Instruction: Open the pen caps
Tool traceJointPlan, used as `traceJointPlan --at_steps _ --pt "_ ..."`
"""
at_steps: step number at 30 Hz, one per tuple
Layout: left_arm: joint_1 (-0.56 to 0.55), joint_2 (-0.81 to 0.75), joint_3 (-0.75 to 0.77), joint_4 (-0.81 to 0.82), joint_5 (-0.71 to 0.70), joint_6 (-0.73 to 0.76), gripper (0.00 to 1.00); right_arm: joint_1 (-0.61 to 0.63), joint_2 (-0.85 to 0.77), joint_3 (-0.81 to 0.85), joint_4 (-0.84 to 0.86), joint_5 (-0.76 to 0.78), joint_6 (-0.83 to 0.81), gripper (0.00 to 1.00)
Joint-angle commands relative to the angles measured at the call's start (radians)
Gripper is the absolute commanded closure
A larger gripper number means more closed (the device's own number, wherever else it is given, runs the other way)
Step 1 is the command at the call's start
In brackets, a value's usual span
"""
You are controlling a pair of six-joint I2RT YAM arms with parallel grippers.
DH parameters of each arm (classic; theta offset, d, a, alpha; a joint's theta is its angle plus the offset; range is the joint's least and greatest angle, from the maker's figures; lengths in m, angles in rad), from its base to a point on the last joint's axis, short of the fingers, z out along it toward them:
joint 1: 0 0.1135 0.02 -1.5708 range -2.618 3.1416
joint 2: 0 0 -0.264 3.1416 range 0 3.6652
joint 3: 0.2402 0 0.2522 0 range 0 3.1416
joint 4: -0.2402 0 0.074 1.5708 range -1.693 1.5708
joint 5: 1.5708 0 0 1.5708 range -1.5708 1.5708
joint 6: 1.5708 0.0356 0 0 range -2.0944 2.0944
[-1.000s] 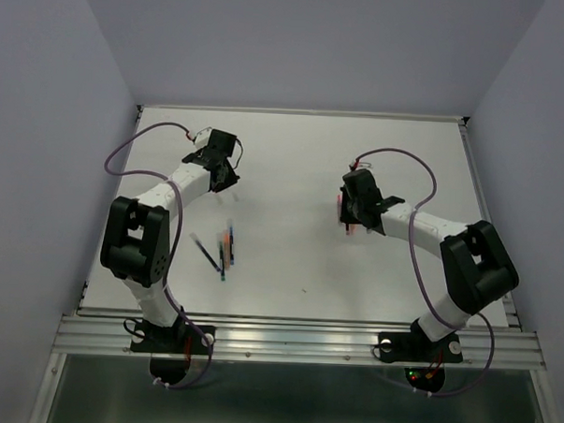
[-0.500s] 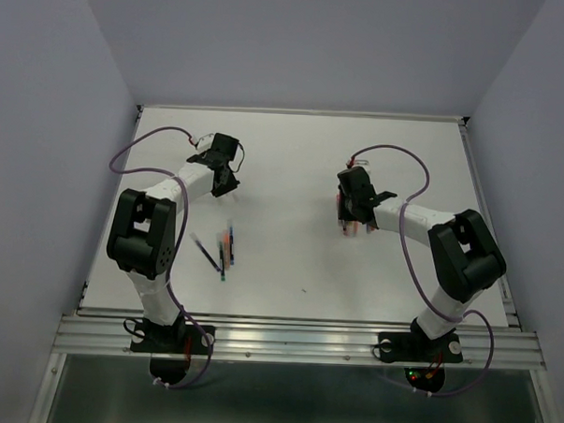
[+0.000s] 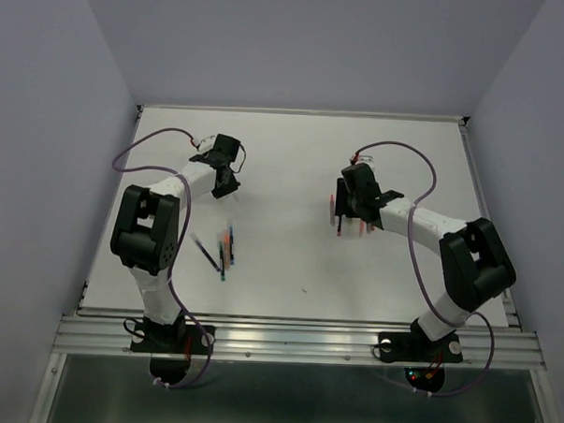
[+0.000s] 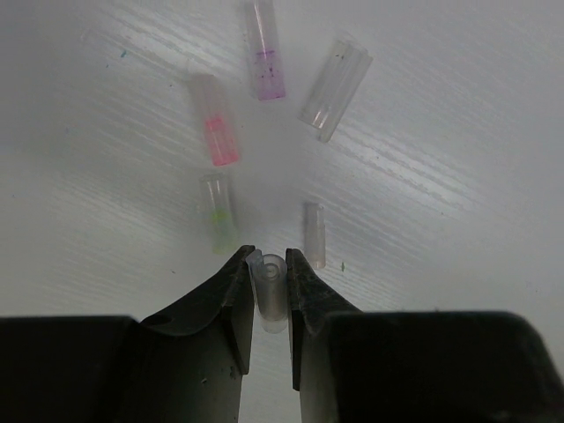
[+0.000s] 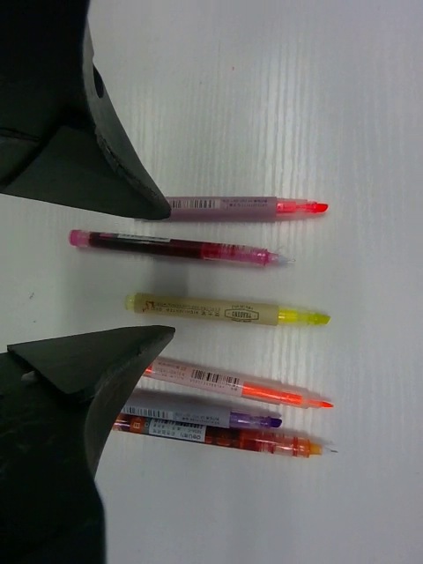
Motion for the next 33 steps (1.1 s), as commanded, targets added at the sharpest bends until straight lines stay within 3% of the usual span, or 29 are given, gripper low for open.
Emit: traceJointPlan --at_steps 1,3,19,22,25,28,30,33 --pt "0.006 0.014 0.052 -0.011 -0.034 0.007 0.85 -0.004 -0.127 0.025 0.018 -0.005 0.010 0.39" --pt "0.006 0.027 0.058 -0.016 -0.037 0.010 0.78 -0.004 -0.153 0.017 0.018 -0.021 0.011 0.33" --pt "0.009 0.037 0.063 -0.020 -0.011 0.017 0.49 -0.004 -0.338 -0.058 0.018 -0.065 0.016 0.17" --pt "0.009 0.000 0.049 -0.022 0.000 0.020 0.48 -0.004 -0.346 -0.069 0.018 -0.071 0.016 0.10" --pt "0.008 -0.055 0.011 -0.022 0.033 0.030 0.41 -0.004 -0.348 -0.077 0.017 -0.074 0.013 0.00" --pt "-0.012 -0.117 -0.057 -0.023 0.059 0.033 0.23 -0.004 -0.351 -0.087 0.017 -0.078 0.010 0.00" --pt "-0.055 -0.160 -0.119 -0.048 0.055 0.006 0.01 -0.004 -0.355 -0.098 0.017 -0.081 0.010 0.00" --pt "-0.081 -0.161 -0.137 -0.060 0.047 -0.008 0.01 -0.004 -0.354 -0.103 0.017 -0.088 0.004 0.00"
